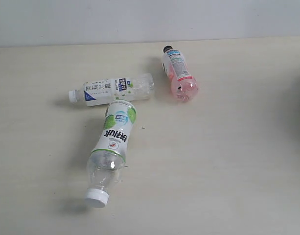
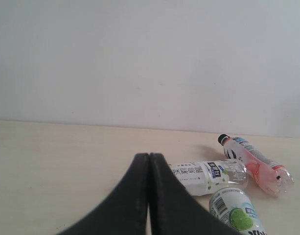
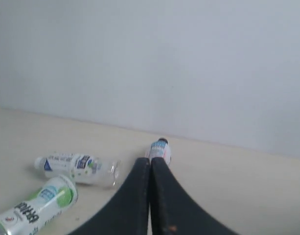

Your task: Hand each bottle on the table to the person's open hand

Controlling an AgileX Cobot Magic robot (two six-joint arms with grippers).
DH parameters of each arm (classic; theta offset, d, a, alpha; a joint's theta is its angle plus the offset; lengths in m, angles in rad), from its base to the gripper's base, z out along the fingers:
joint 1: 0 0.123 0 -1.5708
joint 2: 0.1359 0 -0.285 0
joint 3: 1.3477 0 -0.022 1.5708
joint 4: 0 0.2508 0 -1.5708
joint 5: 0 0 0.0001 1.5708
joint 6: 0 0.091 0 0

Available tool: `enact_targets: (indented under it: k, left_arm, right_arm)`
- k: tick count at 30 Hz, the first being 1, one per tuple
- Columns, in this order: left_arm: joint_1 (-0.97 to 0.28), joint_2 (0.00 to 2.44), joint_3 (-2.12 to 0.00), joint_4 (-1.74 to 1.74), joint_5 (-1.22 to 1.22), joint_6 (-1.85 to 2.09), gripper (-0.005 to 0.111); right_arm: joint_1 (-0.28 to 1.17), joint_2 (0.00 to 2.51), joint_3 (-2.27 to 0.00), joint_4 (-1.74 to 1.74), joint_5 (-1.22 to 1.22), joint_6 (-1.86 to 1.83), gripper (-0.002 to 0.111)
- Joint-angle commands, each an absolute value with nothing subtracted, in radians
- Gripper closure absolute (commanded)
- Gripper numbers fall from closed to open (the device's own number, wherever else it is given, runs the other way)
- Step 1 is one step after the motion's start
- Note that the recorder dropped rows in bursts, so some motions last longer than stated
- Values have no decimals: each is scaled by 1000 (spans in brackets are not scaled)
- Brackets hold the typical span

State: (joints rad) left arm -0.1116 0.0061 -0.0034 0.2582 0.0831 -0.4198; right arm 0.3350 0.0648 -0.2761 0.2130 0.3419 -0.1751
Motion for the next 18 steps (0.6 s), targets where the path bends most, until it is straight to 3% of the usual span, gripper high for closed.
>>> enact_targets:
  k: [1,18]
  left_arm:
    - [-109,0,0,262,83,-423,106]
    - [-109,0,0,262,83,-423,106]
  right_arm:
    - [337,0,-274,197,317,-184,108]
    - [337,0,-267,201,358,-182,108]
